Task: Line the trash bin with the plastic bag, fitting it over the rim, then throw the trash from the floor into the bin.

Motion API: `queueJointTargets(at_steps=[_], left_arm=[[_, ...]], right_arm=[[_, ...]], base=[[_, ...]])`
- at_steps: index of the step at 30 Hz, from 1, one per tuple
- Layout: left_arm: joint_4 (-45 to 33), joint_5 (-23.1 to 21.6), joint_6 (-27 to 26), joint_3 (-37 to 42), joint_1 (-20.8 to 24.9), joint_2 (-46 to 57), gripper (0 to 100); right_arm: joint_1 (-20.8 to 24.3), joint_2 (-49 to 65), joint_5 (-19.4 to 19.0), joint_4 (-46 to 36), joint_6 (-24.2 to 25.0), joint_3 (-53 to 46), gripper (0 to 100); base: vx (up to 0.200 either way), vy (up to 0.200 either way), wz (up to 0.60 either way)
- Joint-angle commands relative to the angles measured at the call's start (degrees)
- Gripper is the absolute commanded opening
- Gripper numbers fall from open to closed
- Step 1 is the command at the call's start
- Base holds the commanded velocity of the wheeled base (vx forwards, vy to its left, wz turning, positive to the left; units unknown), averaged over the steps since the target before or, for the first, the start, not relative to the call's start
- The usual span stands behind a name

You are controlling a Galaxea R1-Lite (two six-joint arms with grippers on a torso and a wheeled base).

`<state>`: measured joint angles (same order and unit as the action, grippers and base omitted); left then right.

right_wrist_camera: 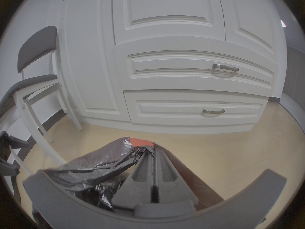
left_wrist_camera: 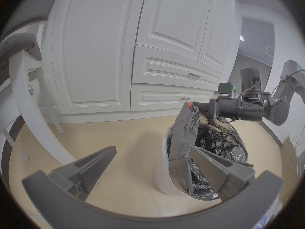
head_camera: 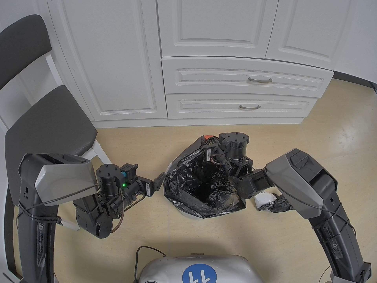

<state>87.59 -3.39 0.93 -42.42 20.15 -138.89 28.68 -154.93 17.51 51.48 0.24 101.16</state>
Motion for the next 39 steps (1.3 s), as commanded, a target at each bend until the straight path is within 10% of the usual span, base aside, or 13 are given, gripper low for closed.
queueJointTargets(at_steps=[1,2,20,28,39], left_arm=[[0.0,0.0,-0.1,2.0,0.8,1.8,100],[0.0,0.0,-0.1,2.3,0.9,2.0,100],[-4.4,-0.1,0.0,0.2,7.0,5.1,100],[-20.9,0.0,1.1,-12.3,3.8,2.6,100],[-23.7,0.0,4.2,-18.6,2.3,0.1,100]], right_arm=[[-0.4,-4.2,1.0,1.2,1.0,5.5,0],[-0.4,-4.0,1.0,1.4,1.3,5.5,100],[-1.9,25.7,-6.9,-9.1,5.6,-26.8,100],[-2.2,24.4,-6.9,-10.8,7.1,-30.2,100],[-0.6,19.3,-6.1,-10.8,6.1,-32.1,100]], base=[[0.000,0.000,0.00],[0.000,0.000,0.00],[0.000,0.000,0.00],[0.000,0.000,0.00],[0.000,0.000,0.00]])
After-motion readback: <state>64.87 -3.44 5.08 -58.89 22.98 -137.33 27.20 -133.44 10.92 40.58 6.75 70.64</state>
